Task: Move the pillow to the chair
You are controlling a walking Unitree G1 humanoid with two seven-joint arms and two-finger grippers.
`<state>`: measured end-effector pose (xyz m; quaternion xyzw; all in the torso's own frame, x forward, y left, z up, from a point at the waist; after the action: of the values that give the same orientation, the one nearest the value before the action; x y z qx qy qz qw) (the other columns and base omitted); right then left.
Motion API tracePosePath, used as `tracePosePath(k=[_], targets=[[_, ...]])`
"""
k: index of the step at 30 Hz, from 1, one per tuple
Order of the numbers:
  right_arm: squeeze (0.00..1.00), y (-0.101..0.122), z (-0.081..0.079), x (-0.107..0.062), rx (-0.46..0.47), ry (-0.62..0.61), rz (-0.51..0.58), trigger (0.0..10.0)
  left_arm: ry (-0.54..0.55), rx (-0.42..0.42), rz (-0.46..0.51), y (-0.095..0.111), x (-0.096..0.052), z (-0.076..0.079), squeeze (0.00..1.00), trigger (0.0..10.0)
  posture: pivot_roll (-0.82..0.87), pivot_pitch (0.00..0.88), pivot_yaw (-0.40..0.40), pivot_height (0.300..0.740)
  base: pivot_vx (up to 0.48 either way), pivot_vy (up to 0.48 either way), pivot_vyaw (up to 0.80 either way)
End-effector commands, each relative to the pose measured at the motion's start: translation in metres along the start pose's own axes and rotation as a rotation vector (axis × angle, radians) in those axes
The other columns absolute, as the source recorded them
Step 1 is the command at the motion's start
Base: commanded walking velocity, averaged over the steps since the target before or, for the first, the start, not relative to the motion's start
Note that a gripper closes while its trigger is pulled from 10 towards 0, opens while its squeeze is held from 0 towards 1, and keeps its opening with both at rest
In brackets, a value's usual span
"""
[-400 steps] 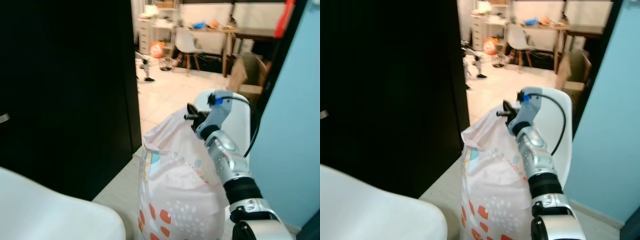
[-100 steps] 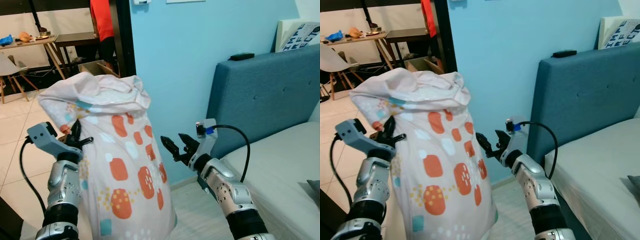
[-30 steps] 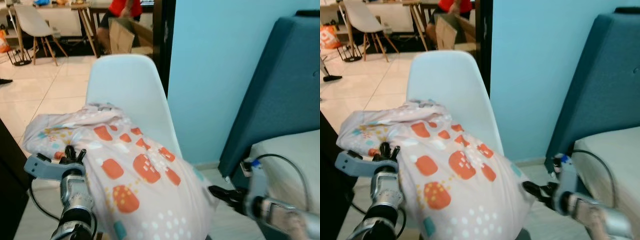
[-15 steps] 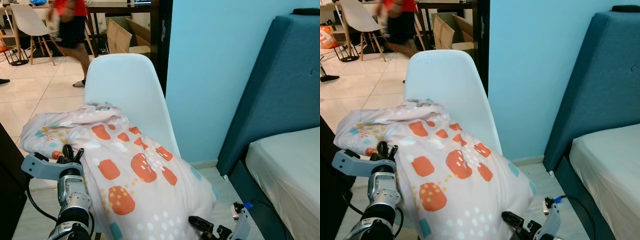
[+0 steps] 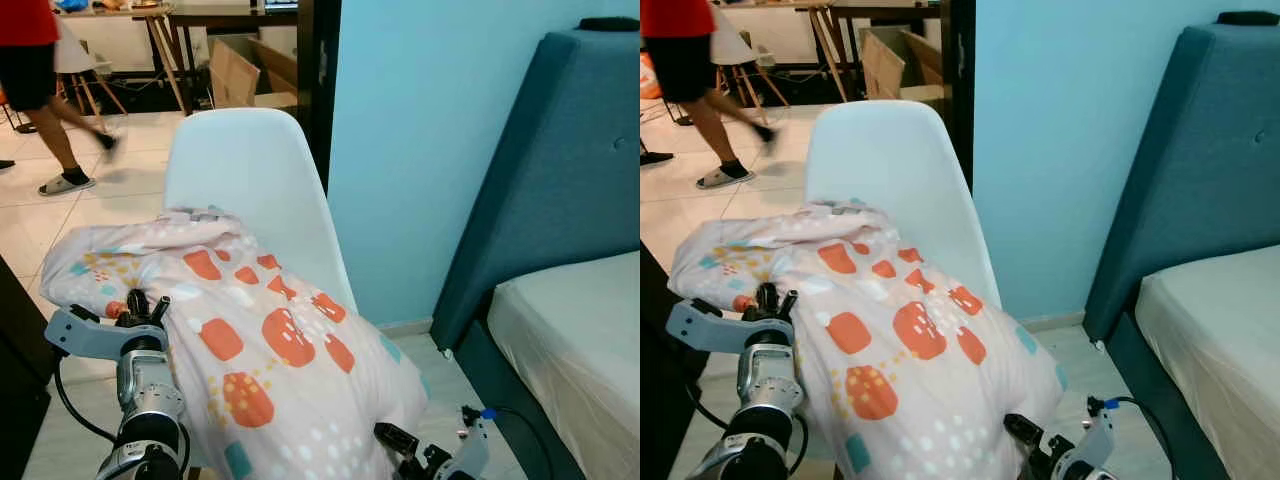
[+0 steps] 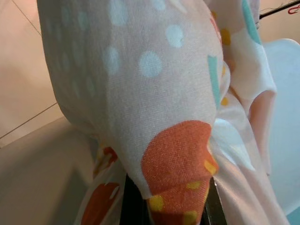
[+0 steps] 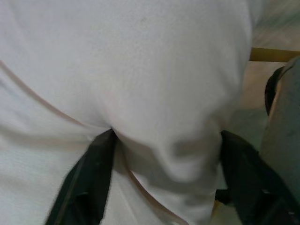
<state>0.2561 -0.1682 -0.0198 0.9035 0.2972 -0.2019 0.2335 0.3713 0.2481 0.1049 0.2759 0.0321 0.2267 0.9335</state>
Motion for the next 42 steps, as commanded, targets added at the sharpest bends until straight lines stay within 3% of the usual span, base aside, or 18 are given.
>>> tracePosePath(k=[1, 2, 6, 19, 21, 23, 26, 28, 32, 33, 37, 40, 42], targets=[[0.00, -0.004, 0.008, 0.001, -0.010, -0.044, -0.005, 3.0, -0.035, 0.008, -0.019, -0.005, 0.001, 0.008, 0.00, 10.0, -0.17, 0.126, 0.008, 0.575, 0.000, 0.000, 0.00], [0.00, -0.001, 0.002, 0.007, -0.014, -0.015, 0.011, 0.0, -0.034, 0.007, -0.016, -0.004, 0.002, 0.008, 0.00, 10.0, -0.16, 0.122, 0.007, 0.575, 0.000, 0.000, 0.00], [0.00, 0.009, -0.013, 0.016, -0.019, 0.047, 0.047, 0.0, -0.034, 0.003, -0.005, -0.002, 0.002, 0.008, 0.00, 10.0, -0.15, 0.120, -0.001, 0.575, 0.000, 0.000, 0.00], [0.00, 0.033, -0.017, 0.020, -0.030, 0.050, 0.136, 0.0, -0.026, 0.000, 0.003, -0.001, 0.001, 0.006, 0.00, 10.0, -0.15, 0.118, -0.003, 0.575, 0.000, 0.000, 0.00], [0.00, 0.047, -0.024, 0.018, -0.058, 0.078, 0.197, 0.0, -0.026, -0.004, 0.003, -0.002, 0.001, 0.006, 0.00, 10.0, -0.15, 0.118, -0.005, 0.575, 0.000, 0.000, 0.00], [0.00, 0.047, -0.024, 0.018, -0.058, 0.078, 0.197, 0.0, -0.026, -0.004, 0.003, -0.002, 0.001, 0.006, 0.00, 10.0, -0.15, 0.118, -0.005, 0.575, 0.000, 0.000, 0.00], [0.00, 0.074, -0.034, 0.014, -0.051, 0.113, 0.323, 0.0, -0.020, -0.031, 0.007, -0.003, -0.001, 0.004, 0.00, 10.0, -0.15, 0.112, -0.007, 0.575, 0.000, 0.000, 0.00], [0.00, 0.074, -0.034, 0.014, -0.051, 0.113, 0.323, 0.0, -0.020, -0.031, 0.007, -0.003, -0.001, 0.004, 0.00, 10.0, -0.15, 0.112, -0.007, 0.575, 0.000, 0.000, 0.00], [0.00, 0.121, -0.065, 0.005, -0.030, 0.215, 0.514, 0.0, -0.046, -0.141, 0.035, -0.001, -0.003, 0.009, 0.00, 10.0, -0.14, 0.105, -0.011, 0.575, 0.000, 0.000, 0.00], [0.00, 0.121, -0.065, 0.005, -0.030, 0.215, 0.514, 0.0, -0.046, -0.141, 0.035, -0.001, -0.003, 0.009, 0.00, 10.0, -0.14, 0.105, -0.011, 0.575, 0.000, 0.000, 0.00], [0.00, 0.147, -0.102, 0.007, -0.068, 0.298, 0.580, 0.0, -0.082, -0.184, 0.071, 0.000, -0.012, 0.013, 0.00, 10.0, -0.13, 0.107, -0.009, 0.575, 0.000, 0.000, 0.00], [0.00, 0.150, -0.108, 0.009, -0.082, 0.303, 0.578, 0.0, -0.073, -0.171, 0.077, 0.000, -0.016, 0.010, 0.00, 10.0, -0.12, 0.111, -0.009, 0.575, 0.000, 0.000, 0.00], [0.00, 0.150, -0.128, 0.020, -0.109, 0.317, 0.565, 0.0, -0.012, -0.077, 0.100, 0.001, -0.030, -0.007, 0.00, 10.0, -0.10, 0.120, -0.022, 0.575, 0.000, 0.000, 0.00]])
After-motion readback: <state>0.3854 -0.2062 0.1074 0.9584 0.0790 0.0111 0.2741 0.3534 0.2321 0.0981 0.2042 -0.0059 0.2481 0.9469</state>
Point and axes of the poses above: a point about 5 cm out from each wrist's last joint towards the gripper, its own x axis pointing out of the wrist towards the gripper, its own y axis along the axis of the wrist's last joint, z = x × y, the point moved 3 cm from there along x, pointing out of the wrist towards the gripper, and after that the axes turned 2 degrees about -x, right-handed, at the moved point
